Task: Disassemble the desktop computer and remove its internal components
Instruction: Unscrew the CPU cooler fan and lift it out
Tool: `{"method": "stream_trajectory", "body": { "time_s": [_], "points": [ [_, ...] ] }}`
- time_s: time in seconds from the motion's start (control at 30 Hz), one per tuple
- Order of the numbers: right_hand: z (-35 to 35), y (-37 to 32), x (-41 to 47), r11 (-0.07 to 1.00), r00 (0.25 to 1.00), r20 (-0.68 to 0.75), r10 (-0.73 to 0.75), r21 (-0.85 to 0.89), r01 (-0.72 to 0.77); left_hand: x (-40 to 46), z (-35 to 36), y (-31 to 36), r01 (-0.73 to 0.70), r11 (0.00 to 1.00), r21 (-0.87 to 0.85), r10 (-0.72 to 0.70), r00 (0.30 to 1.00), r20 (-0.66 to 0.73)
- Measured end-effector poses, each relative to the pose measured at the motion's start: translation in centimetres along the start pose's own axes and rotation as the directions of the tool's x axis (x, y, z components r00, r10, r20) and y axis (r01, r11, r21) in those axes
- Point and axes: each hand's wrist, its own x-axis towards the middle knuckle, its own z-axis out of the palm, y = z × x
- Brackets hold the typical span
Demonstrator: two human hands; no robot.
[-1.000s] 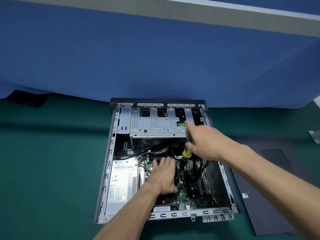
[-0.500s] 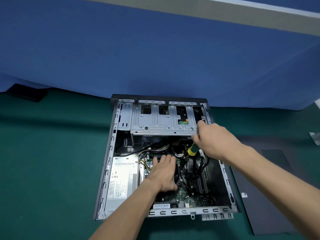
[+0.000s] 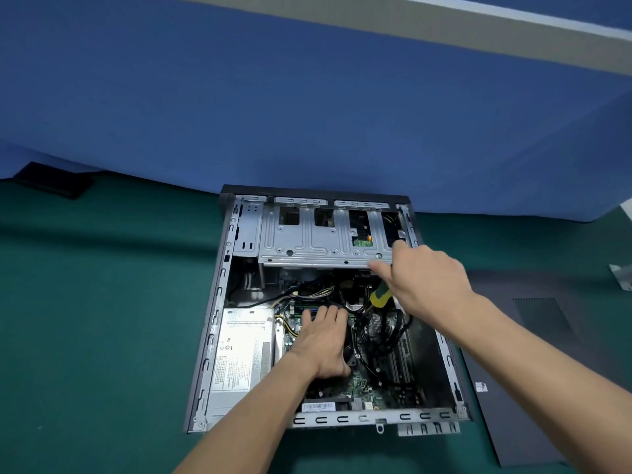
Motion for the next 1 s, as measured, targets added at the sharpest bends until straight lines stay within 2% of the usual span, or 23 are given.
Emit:
{"method": "stream_trajectory", "body": {
  "time_s": [0.07,0.13,0.27,0.4,0.47,0.63,1.0],
  "points": [
    [0.2,0.0,0.1,0.973,0.988,0.067,-0.136,0.199,0.120,0.0,0.0,0.0,0.001,1.000,0.001,-0.001,1.000,-0.001],
    [0.1,0.0,-0.2,0.929,0.970,0.130,-0.203,0.339,0.149,0.1,0.1,-0.1,-0.002,1.000,0.004,0.002,1.000,-0.012],
    [0.7,0.5,-0.9,0.978,1.000,-0.004,0.016,0.209,-0.014,0.1,0.1,-0.1,-0.003,1.000,-0.010,0.003,1.000,-0.002],
    [1.4,1.9,-2.6,0.949,0.984,-0.177,-0.008,0.308,0.063,0.1,0.0,-0.1,-0.006,1.000,-0.013,0.006,1.000,-0.001],
    [1.6,2.5,-3.7,0.926,0.976,-0.217,-0.011,0.366,0.092,0.1,0.0,-0.1,-0.010,1.000,-0.009,0.010,1.000,0.001],
    [2.4,2.9,-4.7,0.933,0.978,-0.197,-0.064,0.336,0.129,0.1,0.1,-0.1,-0.008,1.000,-0.022,0.008,1.000,0.005],
    [3.6,3.2,-5.0,0.943,0.988,-0.153,-0.022,0.326,0.072,0.2,0.3,-0.2,-0.001,1.000,-0.026,0.001,1.000,0.004]
  ]
}}
